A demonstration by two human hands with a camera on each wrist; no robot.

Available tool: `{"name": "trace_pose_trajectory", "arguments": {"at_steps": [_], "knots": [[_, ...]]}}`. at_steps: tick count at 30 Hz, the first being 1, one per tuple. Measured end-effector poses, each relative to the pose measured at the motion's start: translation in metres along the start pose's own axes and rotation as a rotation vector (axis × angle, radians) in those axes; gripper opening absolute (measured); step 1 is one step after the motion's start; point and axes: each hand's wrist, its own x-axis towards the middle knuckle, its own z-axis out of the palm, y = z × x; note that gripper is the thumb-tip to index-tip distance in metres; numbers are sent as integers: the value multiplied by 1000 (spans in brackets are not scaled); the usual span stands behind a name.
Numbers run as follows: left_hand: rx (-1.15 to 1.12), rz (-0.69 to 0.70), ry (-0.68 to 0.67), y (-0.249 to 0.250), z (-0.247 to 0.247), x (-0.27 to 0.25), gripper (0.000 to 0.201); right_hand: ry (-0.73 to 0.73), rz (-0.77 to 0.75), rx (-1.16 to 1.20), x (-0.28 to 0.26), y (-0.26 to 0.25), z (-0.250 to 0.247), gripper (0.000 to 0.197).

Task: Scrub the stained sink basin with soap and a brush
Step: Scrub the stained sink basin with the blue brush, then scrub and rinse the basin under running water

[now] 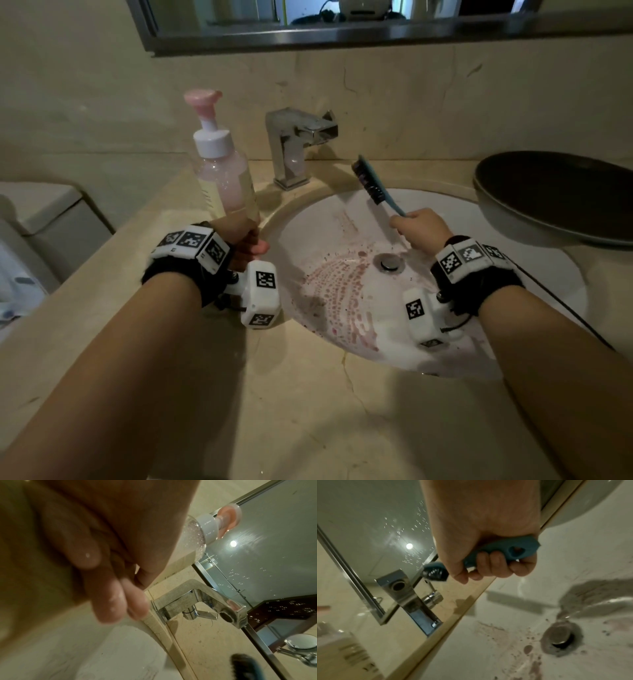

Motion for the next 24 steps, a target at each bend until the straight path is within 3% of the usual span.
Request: {"name": "trace_pose_trajectory", "arguments": {"at_steps": [3,7,8,18,22,24], "knots": [[-70,8,-11,-2,-1,2,40,32,4,275,4,-18,1,29],[-148,6,-48,-3,-3,5,38,-2,16,496,17,-46,0,10],[-157,4,-64,-3,-3,6,38,-6,9,539,23,-55,0,12],[-158,-13,-70,-2,-5,6,38,2,-69,600,65,-117,13,28],[-93,-25,-6,1,-2,-1,35,-50,-78,669,74,-133,21,17],[-61,-39,0,3,-1,-4,36,-35,-88,738,80,-138,24,22]]}}
